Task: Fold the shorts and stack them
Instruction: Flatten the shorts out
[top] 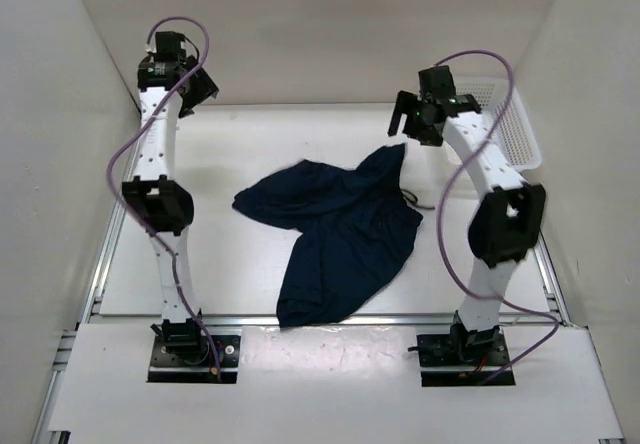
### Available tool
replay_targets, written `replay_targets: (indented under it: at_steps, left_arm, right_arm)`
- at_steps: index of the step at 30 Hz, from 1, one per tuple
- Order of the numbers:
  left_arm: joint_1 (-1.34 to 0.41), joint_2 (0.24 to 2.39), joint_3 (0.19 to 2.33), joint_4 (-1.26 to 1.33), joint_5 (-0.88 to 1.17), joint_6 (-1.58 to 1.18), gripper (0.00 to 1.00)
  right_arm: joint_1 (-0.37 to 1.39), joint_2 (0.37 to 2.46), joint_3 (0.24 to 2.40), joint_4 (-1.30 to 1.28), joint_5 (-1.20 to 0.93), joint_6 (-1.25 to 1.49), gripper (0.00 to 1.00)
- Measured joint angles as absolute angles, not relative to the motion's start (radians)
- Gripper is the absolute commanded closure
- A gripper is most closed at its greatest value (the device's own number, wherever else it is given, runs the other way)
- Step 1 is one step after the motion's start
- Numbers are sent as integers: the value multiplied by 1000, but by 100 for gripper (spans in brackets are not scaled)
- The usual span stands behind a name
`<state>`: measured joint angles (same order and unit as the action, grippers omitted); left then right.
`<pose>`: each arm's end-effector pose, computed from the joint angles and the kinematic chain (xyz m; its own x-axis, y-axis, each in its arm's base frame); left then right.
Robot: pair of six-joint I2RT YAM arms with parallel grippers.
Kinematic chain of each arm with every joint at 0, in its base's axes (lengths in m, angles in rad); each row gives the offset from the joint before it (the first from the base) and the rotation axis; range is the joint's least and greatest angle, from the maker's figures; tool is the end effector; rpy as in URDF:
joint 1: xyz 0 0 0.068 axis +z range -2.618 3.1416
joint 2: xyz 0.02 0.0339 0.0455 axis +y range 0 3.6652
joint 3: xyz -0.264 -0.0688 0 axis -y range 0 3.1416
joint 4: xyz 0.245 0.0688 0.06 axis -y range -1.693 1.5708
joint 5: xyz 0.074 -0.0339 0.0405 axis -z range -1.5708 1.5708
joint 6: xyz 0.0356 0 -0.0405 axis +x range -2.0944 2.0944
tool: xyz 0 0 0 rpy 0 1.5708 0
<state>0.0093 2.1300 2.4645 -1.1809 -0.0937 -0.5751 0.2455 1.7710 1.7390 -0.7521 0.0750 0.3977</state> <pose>0.4443 0.0075 0.3924 -0.5896 -0.5470 -0.5942 -0.4671 0.8311 -0.3016 0.3856 0.0939 0.3470 -0.7055 0.2214 -0.6733 0.0893 0.9702 0.2254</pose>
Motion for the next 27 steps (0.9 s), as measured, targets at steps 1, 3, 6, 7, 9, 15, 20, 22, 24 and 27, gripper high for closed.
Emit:
replay_targets:
  at_steps: [1, 3, 6, 7, 9, 15, 20, 22, 24, 27]
  left_arm:
    - [19, 2255, 2596, -1178, -95, -566, 15]
    - [36, 2356, 2615, -1169, -93, -554, 14]
    - [52, 2275, 2306, -1151, -90, -549, 13]
    - [54, 2233, 2217, -1147, -88, -549, 13]
    - [53, 2125, 2057, -1135, -85, -550, 18]
    - [0, 1802, 1896, -1063, -93, -540, 33]
    - [-81, 1747, 1834, -1024, -98, -538, 31]
    - [-117, 1795, 1824, -1019, -107, -537, 26]
    - [-157, 1856, 1822, -1018, -120, -537, 21]
    - [-208, 1939, 1823, -1022, -130, -532, 13]
  right_arm:
    - [239, 1874, 1823, -743, 88, 398, 2]
    - [233, 1982, 1893, -719, 109, 397, 0]
    - [237, 1955, 1834, -720, 125, 397, 0]
    - [241, 1920, 1800, -715, 126, 396, 0]
    - [247, 1814, 1705, -702, 124, 396, 0]
    - [257, 1471, 1386, -665, 96, 411, 26]
    - [258, 1358, 1175, -653, 77, 426, 50]
    - [258, 1351, 1113, -654, 71, 434, 57]
    - [258, 1349, 1068, -656, 67, 437, 57]
    - [264, 1343, 1023, -656, 54, 443, 47]
